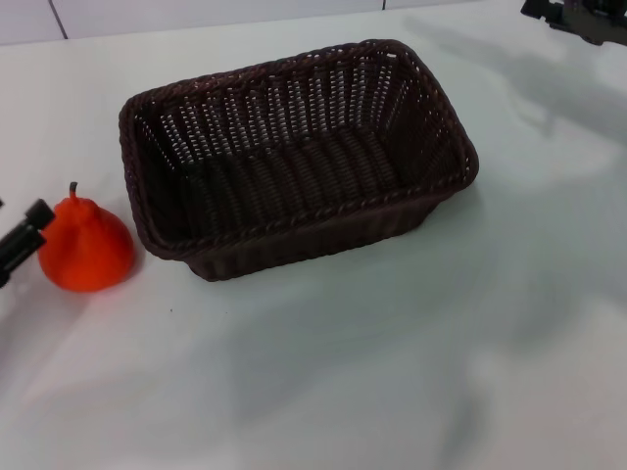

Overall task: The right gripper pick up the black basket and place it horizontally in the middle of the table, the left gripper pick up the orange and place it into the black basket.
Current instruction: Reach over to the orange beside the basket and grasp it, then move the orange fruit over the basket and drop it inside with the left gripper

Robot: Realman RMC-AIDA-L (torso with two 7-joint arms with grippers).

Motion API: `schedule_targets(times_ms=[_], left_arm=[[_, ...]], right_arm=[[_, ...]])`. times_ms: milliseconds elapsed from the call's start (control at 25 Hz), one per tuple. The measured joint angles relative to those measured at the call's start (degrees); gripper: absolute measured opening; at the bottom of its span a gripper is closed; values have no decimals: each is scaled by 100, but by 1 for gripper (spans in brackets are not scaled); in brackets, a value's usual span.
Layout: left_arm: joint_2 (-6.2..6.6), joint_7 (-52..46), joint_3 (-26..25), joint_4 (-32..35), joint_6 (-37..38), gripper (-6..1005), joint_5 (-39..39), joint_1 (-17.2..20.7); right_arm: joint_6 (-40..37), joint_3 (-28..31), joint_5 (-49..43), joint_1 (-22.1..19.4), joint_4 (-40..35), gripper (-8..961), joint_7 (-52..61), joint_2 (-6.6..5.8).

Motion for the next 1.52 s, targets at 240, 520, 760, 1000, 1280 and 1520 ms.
schedule_targets(times_ms=[240, 520, 760, 1000, 1280, 1520], left_arm=[[-6, -125, 8, -1, 311, 850, 421, -162], [-17, -270, 14, -7, 663, 840, 779, -380], [-26, -305, -33, -79, 976, 839, 809, -411], [-49, -342, -30, -152, 984, 656, 811, -414], [-46, -357, -79, -167, 700, 328, 790, -407], [-68, -524, -655, -394, 3, 279, 770, -246]], right_arm=[[-79, -1, 28, 96, -1, 811, -10, 11], [-133, -9, 33, 117, 10, 811, -10, 40], [-152, 12, 37, 113, 14, 812, -70, 69], [-205, 20, 38, 97, 14, 812, -97, 87], [-280, 26, 57, 109, 22, 811, -169, 119], [-311, 25, 232, 105, 23, 812, -355, 146]])
